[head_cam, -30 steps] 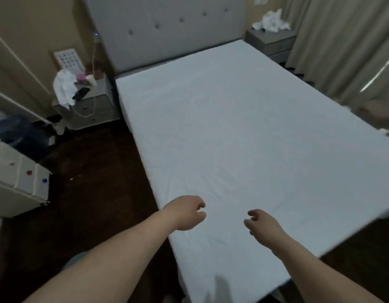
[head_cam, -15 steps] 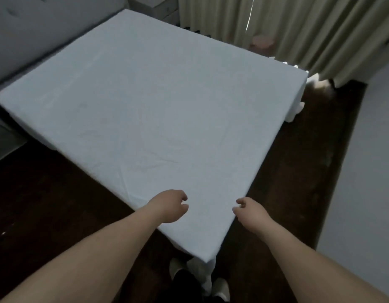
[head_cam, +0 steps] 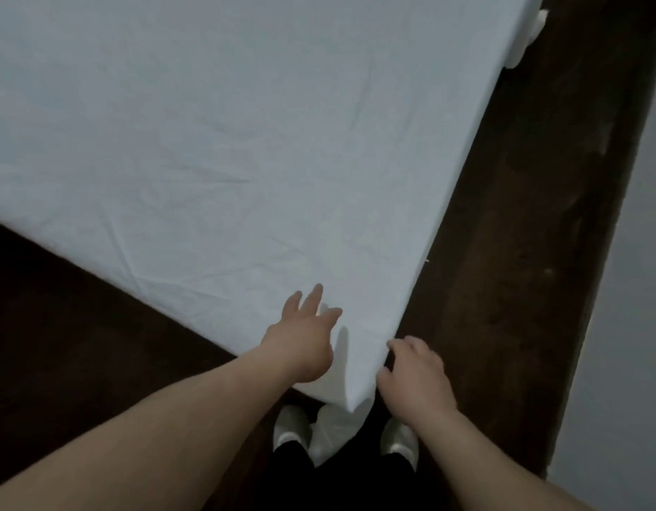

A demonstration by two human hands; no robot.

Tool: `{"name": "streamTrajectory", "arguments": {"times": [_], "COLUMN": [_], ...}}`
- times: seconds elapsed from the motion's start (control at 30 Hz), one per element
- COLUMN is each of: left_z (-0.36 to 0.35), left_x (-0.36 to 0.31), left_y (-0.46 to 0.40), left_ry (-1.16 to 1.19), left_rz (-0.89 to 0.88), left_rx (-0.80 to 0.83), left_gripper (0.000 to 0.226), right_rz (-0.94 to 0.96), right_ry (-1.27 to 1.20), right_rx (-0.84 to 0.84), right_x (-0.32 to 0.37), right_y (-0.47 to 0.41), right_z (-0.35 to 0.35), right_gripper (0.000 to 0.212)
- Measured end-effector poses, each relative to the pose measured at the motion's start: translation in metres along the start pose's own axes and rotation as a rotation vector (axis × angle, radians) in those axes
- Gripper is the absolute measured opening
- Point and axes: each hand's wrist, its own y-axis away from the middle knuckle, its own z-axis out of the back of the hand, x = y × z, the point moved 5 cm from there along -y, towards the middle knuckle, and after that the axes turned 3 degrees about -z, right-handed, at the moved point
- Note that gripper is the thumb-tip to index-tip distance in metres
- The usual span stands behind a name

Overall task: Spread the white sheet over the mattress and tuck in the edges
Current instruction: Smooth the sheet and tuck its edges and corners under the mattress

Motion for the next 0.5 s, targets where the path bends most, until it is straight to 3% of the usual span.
{"name": "streamTrajectory", "arguments": {"times": [0.07, 0.17, 0.37, 0.43, 0.5], "left_z": [-0.012, -0.029, -0.061, -0.051, -0.036], "left_x": [0.019, 0.049, 0.055, 0.053, 0.054], "left_y": [-0.023, -0.039, -0.023, -0.017, -0.016], "left_ry": [-0.025, -0.035, -0.109, -0.112, -0.055], "left_rz": [0.027, 0.087, 0.022, -0.022, -0.082], "left_rx": [-0.021, -0.016, 0.11, 0.17, 0.187], "left_gripper": [0.082, 0.09, 0.098, 0.088, 0.067], "right_rz": [0.105, 0.223, 0.262, 0.229, 0.188], "right_ry": [0.083, 0.205, 0.494, 0.605, 0.701], "right_rx": [-0.191, -0.261, -0.076, 0.03, 0.083], "right_x": [0.026, 0.06, 0.056, 0.058, 0.076], "right_y": [-0.03, -0.069, -0.072, -0.062, -0.054], "right_z": [0.0, -0.013, -0.054, -0.05, -0.03], "right_gripper": [0.059, 0.073, 0.086, 0.086, 0.065]}}
